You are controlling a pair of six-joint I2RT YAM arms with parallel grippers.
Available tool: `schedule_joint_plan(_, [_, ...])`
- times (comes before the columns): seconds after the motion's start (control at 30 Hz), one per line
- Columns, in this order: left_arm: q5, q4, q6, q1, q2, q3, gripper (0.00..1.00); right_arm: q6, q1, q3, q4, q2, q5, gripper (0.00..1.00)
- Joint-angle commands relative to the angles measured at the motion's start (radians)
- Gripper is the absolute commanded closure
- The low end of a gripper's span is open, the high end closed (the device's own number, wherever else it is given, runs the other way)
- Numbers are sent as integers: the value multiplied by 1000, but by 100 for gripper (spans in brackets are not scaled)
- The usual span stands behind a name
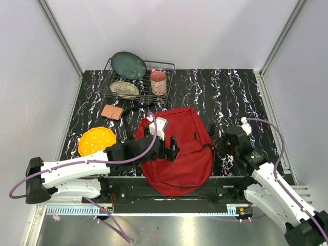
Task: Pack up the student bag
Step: Zip the student bag at the center of the board.
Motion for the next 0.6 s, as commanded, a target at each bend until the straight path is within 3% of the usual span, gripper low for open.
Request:
schedule_joint_plan(0.0, [-126, -126, -186, 24, -48, -4, 1, -27, -6, 30, 20, -50, -69, 99])
schedule_joint_plan(0.17, [-134, -183, -315, 65, -193, -87, 1, -30, -5, 21, -15, -68, -100, 89])
schedule_joint_plan(0.2, [-132, -189, -334, 68, -214, -114, 1, -25, -6, 16, -19, -74, -98, 78])
schedule_joint_plan(0.33, [-152, -209, -374, 74, -324, -203, 1, -22, -6, 36, -73, -131, -78, 48])
schedule_joint_plan(0.43, [-162, -190, -363, 85, -358, -240, 1, -41, -5, 105, -127, -157, -37, 41])
schedule_joint_plan(0.57, [-152, -145, -219, 94, -308, -185, 1, -64, -5, 137, -43, -108, -75, 42])
